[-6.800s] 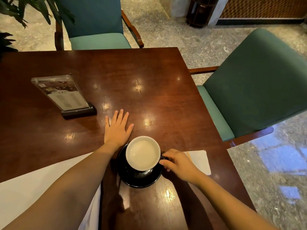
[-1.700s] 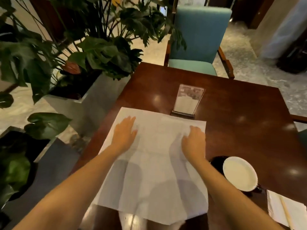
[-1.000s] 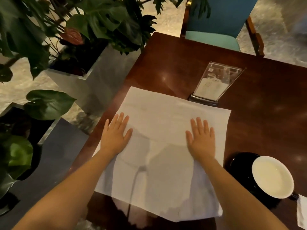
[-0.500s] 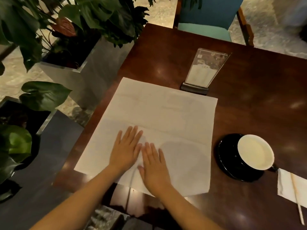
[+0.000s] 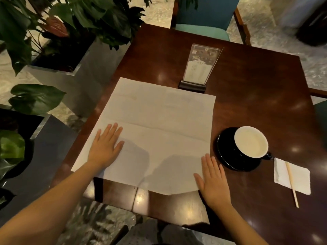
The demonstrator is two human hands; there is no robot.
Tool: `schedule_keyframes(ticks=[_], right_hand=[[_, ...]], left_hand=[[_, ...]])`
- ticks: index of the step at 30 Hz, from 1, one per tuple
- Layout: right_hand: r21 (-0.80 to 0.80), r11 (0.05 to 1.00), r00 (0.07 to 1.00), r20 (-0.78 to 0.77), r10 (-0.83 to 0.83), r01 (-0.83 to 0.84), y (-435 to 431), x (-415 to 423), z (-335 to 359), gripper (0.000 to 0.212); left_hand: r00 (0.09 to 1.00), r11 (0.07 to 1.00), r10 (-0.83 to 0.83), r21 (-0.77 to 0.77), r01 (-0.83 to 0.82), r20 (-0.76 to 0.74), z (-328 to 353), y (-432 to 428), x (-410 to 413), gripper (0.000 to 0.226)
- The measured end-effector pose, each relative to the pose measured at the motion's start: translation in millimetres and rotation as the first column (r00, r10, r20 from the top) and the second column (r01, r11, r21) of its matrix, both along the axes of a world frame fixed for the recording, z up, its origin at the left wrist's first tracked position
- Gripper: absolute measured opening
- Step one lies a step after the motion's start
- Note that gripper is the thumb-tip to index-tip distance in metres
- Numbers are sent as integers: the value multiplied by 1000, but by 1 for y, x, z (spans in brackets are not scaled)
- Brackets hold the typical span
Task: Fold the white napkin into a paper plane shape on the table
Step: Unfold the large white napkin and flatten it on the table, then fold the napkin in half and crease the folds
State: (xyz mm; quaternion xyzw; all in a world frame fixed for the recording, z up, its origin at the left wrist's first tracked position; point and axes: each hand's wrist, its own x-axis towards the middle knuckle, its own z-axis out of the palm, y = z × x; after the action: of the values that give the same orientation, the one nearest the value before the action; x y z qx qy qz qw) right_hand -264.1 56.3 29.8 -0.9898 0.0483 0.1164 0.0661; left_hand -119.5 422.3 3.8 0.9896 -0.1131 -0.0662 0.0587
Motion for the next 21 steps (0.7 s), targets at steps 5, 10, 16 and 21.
schedule_keyframes(ticks=[5, 10, 16, 21], right_hand=[[65, 977, 978, 37, -205, 203, 6, -20, 11, 62], [306, 918, 942, 139, -305, 252, 19, -27, 22, 38], [601, 759, 949, 2, -315, 251, 20, -12, 37, 14], [704, 706, 987, -154, 45, 77, 22, -11, 50, 23]], left_hand=[[972, 969, 233, -89, -230, 20, 8, 5, -18, 66], [996, 905, -7, -423, -33, -94, 31, -103, -78, 65], [909, 907, -409, -148, 395, -84, 11, -148, -118, 60], [903, 895, -422, -196, 401, -82, 20, -146, -112, 53]])
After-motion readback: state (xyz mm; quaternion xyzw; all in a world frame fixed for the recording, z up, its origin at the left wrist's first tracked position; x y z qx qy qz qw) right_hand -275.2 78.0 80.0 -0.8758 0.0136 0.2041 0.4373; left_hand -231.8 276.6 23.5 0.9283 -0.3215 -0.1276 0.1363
